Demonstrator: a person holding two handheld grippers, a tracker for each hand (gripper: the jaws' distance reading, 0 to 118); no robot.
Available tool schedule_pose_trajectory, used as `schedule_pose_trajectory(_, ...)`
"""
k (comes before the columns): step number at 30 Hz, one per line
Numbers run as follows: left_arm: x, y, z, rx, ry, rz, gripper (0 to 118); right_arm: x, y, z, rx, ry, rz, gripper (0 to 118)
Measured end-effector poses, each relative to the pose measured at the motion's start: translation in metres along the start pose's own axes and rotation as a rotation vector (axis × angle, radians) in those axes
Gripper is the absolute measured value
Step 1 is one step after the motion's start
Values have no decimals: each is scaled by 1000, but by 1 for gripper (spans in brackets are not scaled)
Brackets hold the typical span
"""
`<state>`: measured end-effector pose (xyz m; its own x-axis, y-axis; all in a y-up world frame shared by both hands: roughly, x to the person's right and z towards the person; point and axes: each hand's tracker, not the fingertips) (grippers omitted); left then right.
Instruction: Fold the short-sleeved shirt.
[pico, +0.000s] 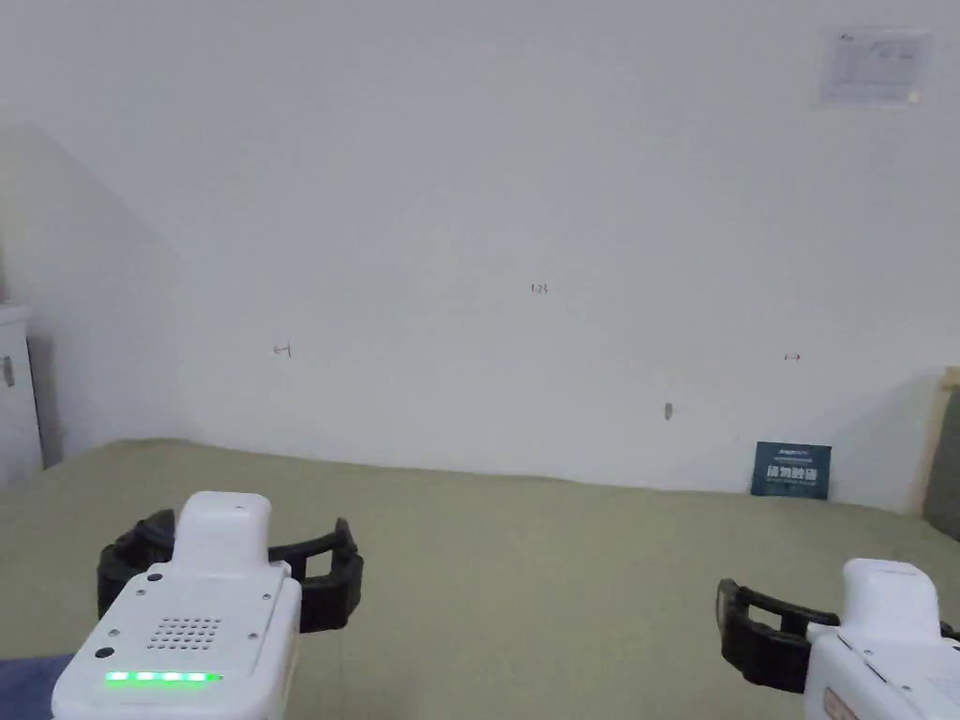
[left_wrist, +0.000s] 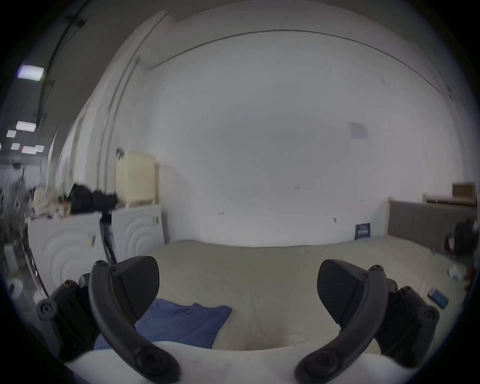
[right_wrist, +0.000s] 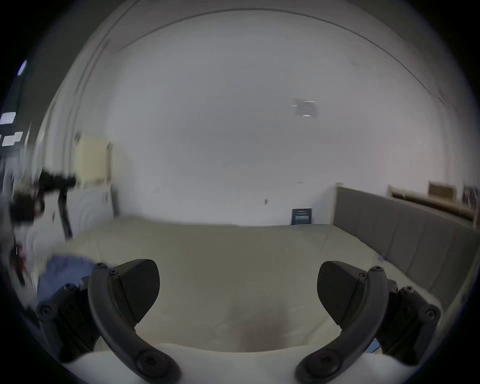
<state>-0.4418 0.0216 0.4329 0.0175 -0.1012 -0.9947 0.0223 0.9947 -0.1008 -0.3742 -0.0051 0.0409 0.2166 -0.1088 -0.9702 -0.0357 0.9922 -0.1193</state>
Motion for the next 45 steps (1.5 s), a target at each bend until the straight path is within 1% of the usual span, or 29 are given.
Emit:
schedule_pose_trajectory(2, 3, -3, 6, -50, -41, 89, 118, -6, 0, 6, 48, -16, 81, 117)
schedule_pose_trajectory(3, 5, -4, 6, -64, -54, 125, 118, -17, 1, 11, 41, -22, 124, 117)
schedule_pose_trajectory(4, 6, -6, 5, -67, -56, 137, 118, -21, 3, 13, 33, -13, 143, 117)
schedule_pose_trajectory(6, 7, -8, 5, -71, -38, 119, 118, -24, 6, 16, 23, 6, 156, 117)
schedule_pose_trajectory(8, 8, -8, 3, -76, -33, 106, 118, -26, 7, 13, 22, 3, 169, 117)
schedule_pose_trajectory(11, 7, -9, 4, -75, -55, 109, 118, -24, 10, 11, 24, -3, 161, 117)
schedule_pose_trajectory(15, 9, -8, 1, -84, -64, 100, 118, -17, 12, 8, 16, -21, 97, 117)
schedule_pose_trajectory(16, 9, -8, 1, -86, -66, 100, 118, -16, 12, 7, 13, -24, 94, 117)
schedule_pose_trajectory(20, 11, -9, 2, -82, -78, 104, 118, -16, 10, 9, 9, -34, 113, 117)
schedule_pose_trajectory(25, 15, -11, 4, -80, -81, 90, 118, -21, 11, 13, 1, -11, 145, 117)
schedule_pose_trajectory(30, 16, -11, 9, -54, -80, 111, 118, -27, 9, 14, 10, 3, 171, 117)
schedule_pose_trajectory(33, 16, -12, 11, -61, -93, 94, 117, -31, 9, 19, 2, 7, 177, 114)
schedule_pose_trajectory(34, 16, -12, 13, -58, -101, 84, 107, -32, 8, 20, 3, 8, 180, 102)
schedule_pose_trajectory(35, 17, -13, 16, -53, -96, 76, 80, -32, 5, 20, 3, 12, 192, 78)
schedule_pose_trajectory(36, 17, -14, 19, -31, -86, 64, 31, -34, 3, 20, 9, 4, 215, 41)
schedule_pose_trajectory(37, 18, -15, 18, -34, -71, 59, 1, -35, 2, 18, 6, 0, 229, 3)
schedule_pose_trajectory(38, 18, -17, 19, -40, -29, 19, 1, -37, 1, 17, -5, -3, 235, 3)
schedule_pose_trajectory(41, 4, -14, 23, -49, -90, 108, 1, -40, 3, 17, -17, 36, 226, 3)
schedule_pose_trajectory(43, -3, -12, 26, -60, -51, 96, 1, -47, 3, 15, -22, 52, 238, 2)
schedule_pose_trajectory(44, -11, -10, 29, -64, -28, 101, 1, -54, 3, 12, -26, 74, 239, 2)
schedule_pose_trajectory(45, -19, -10, 30, -72, -12, 111, 1, -62, 3, 9, -31, 117, 227, 2)
